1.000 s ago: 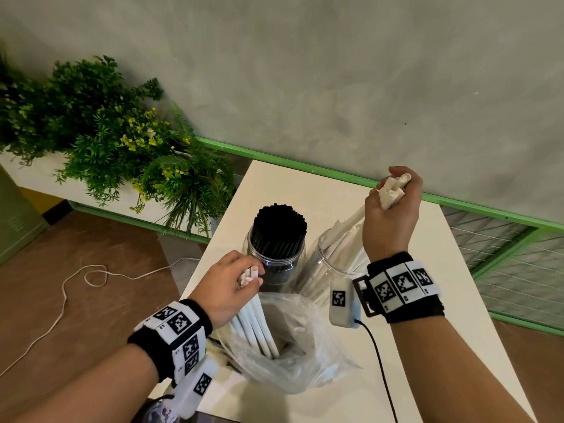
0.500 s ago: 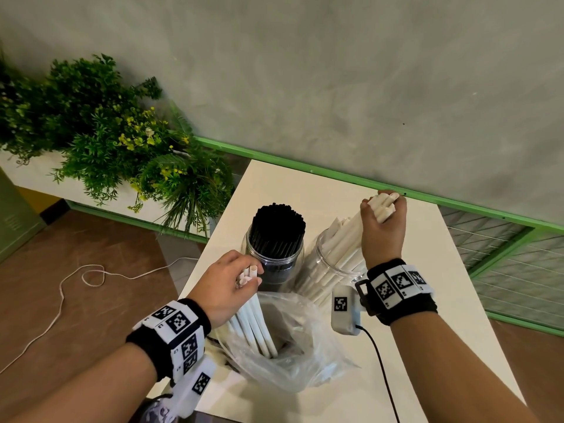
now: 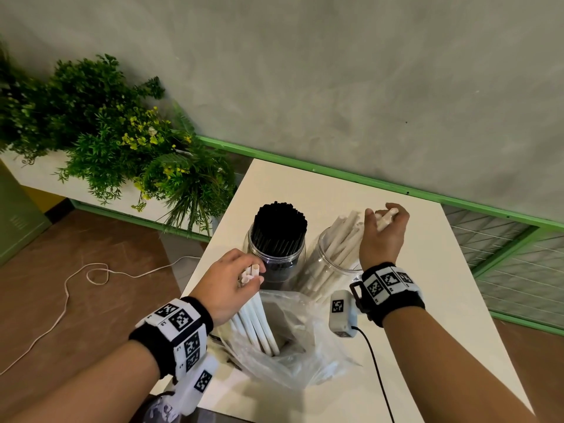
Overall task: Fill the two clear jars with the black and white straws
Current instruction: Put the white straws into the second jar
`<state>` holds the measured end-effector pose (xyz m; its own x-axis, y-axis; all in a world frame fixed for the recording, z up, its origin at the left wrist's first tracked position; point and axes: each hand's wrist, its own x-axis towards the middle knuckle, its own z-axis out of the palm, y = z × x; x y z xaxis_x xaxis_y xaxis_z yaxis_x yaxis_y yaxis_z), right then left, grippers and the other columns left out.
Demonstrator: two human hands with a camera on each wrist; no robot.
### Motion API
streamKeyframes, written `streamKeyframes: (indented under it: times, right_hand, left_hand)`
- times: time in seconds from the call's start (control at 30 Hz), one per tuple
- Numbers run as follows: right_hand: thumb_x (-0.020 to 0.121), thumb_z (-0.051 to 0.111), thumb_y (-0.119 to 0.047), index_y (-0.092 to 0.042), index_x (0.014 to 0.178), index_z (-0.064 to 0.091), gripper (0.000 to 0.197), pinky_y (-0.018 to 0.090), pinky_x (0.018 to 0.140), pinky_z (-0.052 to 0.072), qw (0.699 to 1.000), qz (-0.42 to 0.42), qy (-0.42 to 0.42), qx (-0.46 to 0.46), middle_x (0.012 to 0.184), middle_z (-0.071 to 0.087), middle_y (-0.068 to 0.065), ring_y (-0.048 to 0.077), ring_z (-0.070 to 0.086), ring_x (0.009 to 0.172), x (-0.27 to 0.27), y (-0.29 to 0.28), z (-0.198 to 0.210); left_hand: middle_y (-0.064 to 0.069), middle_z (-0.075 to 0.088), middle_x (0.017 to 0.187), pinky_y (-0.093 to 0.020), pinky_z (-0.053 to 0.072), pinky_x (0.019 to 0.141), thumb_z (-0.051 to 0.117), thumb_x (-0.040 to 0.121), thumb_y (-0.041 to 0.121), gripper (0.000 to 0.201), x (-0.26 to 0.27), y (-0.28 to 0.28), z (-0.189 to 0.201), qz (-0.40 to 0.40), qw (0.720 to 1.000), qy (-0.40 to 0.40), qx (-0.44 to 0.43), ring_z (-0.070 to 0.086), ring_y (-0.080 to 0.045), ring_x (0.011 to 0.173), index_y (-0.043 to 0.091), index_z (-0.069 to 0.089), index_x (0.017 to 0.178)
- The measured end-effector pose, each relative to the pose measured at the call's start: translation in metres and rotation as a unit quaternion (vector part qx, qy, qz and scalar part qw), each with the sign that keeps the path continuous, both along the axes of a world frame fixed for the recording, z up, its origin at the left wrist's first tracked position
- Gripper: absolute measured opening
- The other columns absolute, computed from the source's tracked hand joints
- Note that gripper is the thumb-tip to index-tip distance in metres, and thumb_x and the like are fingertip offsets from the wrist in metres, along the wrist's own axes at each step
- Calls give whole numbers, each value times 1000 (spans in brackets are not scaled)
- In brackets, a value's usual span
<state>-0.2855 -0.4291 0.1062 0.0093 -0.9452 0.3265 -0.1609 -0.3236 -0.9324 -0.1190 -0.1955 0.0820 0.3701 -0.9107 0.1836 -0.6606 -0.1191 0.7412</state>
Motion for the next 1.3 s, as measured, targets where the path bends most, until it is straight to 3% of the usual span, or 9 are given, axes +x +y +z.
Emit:
streamKeyframes:
  times: [0.07,0.17,0.4,0.6,0.73,0.9,1.03,1.17,1.3]
  right_hand:
    - [95,55,-19,-18,96,52,3,36,83,44,996,2,76,-53,93,55,-1,17,53,86,-2,-2,-3]
    - [96,52,-16,-10,88,55,11,42,81,43,982,11,162,-98,91,52,1,22,49,82,-7,-6,-1]
    - [92,58,-7,-13,111,46,23,17,63,46,988,57,110,-92,93,56,0,-1,53,65,-29,-3,22]
    - [94,54,-9,-10,98,69,15,18,72,29,923,109,352,-116,97,68,5,28,58,93,-41,-15,18]
    - [91,59,-6,-8,106,68,18,26,81,35,907,81,318,-264,105,63,10,33,53,93,-34,-1,23]
    - [90,61,-27,-22,133,52,44,39,85,49,778,193,536,-265,124,52,7,28,51,105,-5,14,24]
    - [94,54,-34,-25,123,59,31,35,83,44,702,248,642,-183,117,53,3,26,51,109,6,5,24]
    - [92,59,-21,-16,104,69,16,28,84,38,707,314,624,-112,107,58,5,24,54,105,6,0,32]
    - [89,62,-15,-13,95,71,11,25,76,34,804,245,527,-128,99,61,8,23,54,93,-4,-16,62]
  left_hand:
    - [15,50,96,-4,34,71,52,79,39,15,0,-1,1,-1,1000,-2,5,53,2,85,37,58,92]
    - [15,50,96,-4,34,71,51,79,41,16,0,-1,0,-1,1000,-2,7,53,2,85,37,58,92]
    - [13,51,96,-4,34,72,41,72,54,32,0,-1,1,-1,1000,-3,2,53,1,86,37,59,92]
    - [10,51,94,-6,34,71,42,70,54,33,-2,-3,1,-5,1000,6,-6,54,-2,81,36,59,91]
    - [12,51,94,-6,34,70,43,71,53,30,-2,-2,0,-5,1000,9,-8,54,-1,81,37,59,91]
    - [10,52,94,-6,34,71,43,71,53,27,-3,-4,-1,-7,1000,9,-5,54,-2,81,41,58,90]
    - [11,51,95,-6,35,72,42,71,54,28,-3,-2,-1,-7,1000,5,-3,54,-2,83,41,57,91]
    - [11,51,95,-5,34,72,42,72,54,31,-3,-1,-1,-6,1000,0,-2,54,-2,83,38,59,92]
    - [11,52,95,-3,34,70,43,73,52,30,-3,-1,0,-5,1000,2,-8,55,-3,81,37,60,92]
